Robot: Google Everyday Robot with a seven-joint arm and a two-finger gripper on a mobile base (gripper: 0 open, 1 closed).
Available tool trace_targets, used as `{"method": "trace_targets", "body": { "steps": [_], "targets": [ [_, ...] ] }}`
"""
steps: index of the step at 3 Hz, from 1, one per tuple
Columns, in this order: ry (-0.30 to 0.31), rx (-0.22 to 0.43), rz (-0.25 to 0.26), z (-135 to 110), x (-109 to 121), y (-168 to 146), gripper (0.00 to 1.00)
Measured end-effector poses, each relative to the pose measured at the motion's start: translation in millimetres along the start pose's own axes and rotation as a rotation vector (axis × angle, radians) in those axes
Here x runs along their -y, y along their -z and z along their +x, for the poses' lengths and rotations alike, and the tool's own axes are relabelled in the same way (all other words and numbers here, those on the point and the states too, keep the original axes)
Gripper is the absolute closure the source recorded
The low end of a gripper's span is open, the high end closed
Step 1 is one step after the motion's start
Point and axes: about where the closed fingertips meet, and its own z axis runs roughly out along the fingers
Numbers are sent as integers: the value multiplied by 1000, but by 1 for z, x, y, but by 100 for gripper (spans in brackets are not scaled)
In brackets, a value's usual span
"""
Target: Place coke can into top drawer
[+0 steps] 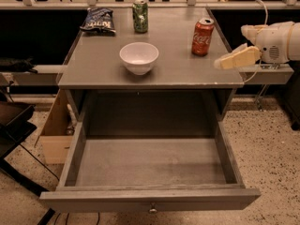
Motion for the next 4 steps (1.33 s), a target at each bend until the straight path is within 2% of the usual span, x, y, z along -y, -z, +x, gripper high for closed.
{"method": "trace_targets", "body": {
  "steps": [1,2,3,4],
  "targets": [
    [0,0,0,0,0,0,0],
    [-3,45,27,-2,14,-12,0],
    [5,106,46,-11,42,-39,0],
    [32,156,83,-30,75,-74,0]
  ]
}}
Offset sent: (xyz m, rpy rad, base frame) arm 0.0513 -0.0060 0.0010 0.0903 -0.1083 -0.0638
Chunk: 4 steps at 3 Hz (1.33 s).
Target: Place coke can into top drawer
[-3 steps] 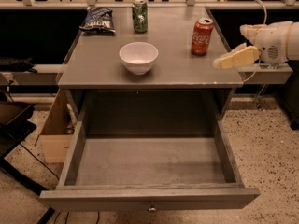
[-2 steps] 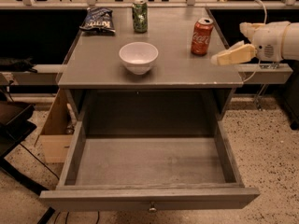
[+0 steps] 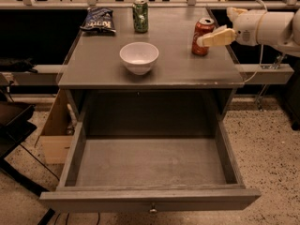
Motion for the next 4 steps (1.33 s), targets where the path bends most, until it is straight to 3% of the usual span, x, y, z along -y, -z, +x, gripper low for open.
{"method": "trace_targets", "body": {
  "steps": [1,3,4],
  "targets": [
    [11,19,18,-5,14,-22,0],
    [-107,91,14,17,33,-66,0],
    [-145,120,29,36,37,-76,19]
  ]
}}
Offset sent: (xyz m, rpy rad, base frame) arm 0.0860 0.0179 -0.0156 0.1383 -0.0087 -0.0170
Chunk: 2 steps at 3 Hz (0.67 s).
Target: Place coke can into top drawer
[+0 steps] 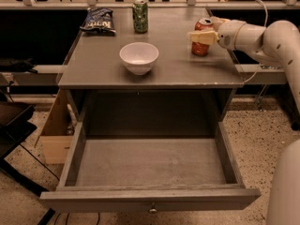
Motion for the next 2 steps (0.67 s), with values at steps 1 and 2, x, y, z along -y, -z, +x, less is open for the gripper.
{"method": "trace_targets", "body": {
  "steps": [1,2],
  "targets": [
    [-5,3,1,3,0,-2,50],
    [-5,3,1,3,0,-2,74]
  ]
}}
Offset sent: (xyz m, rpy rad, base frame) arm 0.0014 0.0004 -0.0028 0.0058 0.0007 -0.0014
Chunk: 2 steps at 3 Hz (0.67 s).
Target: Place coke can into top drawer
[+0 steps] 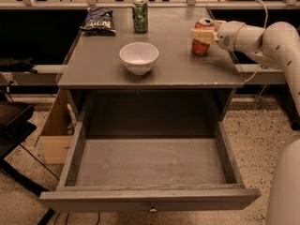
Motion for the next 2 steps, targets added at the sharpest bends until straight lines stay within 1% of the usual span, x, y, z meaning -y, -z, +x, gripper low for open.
{"method": "trace_targets", "body": {
  "steps": [1,2],
  "targets": [
    [41,-32,-29,-22,-8,0,97],
    [90,-59,-45,-58,-23,22,100]
  ]
}}
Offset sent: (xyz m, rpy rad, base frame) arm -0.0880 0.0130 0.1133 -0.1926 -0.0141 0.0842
